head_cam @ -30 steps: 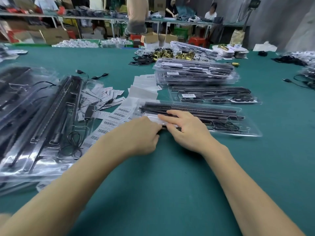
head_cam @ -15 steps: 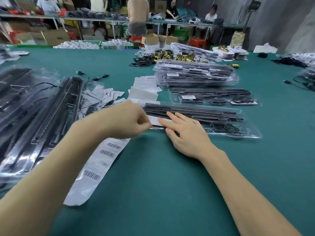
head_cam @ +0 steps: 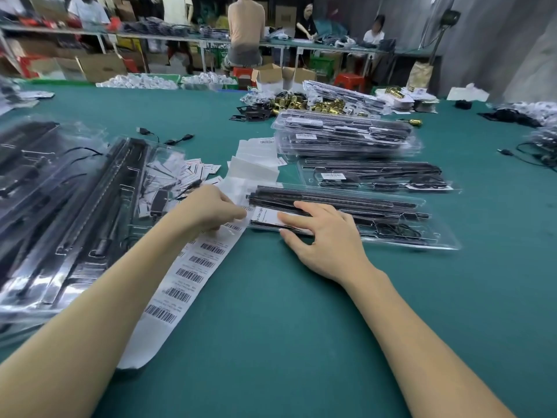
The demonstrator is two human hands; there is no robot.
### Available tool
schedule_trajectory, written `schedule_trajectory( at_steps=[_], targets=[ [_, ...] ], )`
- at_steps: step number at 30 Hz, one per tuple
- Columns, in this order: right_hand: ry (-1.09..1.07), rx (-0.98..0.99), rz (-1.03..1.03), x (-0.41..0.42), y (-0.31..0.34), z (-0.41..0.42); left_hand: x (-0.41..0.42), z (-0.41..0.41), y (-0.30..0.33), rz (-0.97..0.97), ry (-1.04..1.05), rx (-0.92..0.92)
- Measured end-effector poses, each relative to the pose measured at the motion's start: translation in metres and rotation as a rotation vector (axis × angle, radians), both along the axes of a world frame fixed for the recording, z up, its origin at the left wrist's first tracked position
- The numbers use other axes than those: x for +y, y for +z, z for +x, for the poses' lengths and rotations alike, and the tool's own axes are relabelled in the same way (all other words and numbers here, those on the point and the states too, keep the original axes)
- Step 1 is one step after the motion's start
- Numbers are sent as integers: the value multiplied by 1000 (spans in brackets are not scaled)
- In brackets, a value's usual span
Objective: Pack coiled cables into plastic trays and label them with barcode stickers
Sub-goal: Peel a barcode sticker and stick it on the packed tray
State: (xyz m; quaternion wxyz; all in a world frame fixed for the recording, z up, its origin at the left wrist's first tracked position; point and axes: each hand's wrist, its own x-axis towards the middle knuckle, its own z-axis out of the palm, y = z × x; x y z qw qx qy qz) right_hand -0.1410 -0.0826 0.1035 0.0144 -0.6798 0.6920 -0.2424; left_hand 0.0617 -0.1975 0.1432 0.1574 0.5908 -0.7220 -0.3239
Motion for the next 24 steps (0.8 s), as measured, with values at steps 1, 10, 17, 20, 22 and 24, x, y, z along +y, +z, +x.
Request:
schedule_trajectory(
  at_steps=[1, 10, 17, 20, 22, 24],
  targets=[
    [0, -10, -10, -1, 0, 1, -4, -2, 2, 36, 4, -23],
    [-15, -80, -215, -2, 3, 3, -6, -14, 21, 413, 17, 395],
    [-7, -318, -455, -2, 10, -3, 9, -2, 13, 367, 53, 746],
    [-252, -333, -581, -3, 15, -27, 10, 11, 9, 315, 83, 782],
    [-450, -347, -577, -3, 14, -48, 8, 19, 8, 270, 103, 765],
    [-584, -419, -535, -4, 12, -64, 6, 22, 7, 246, 114, 727]
  ],
)
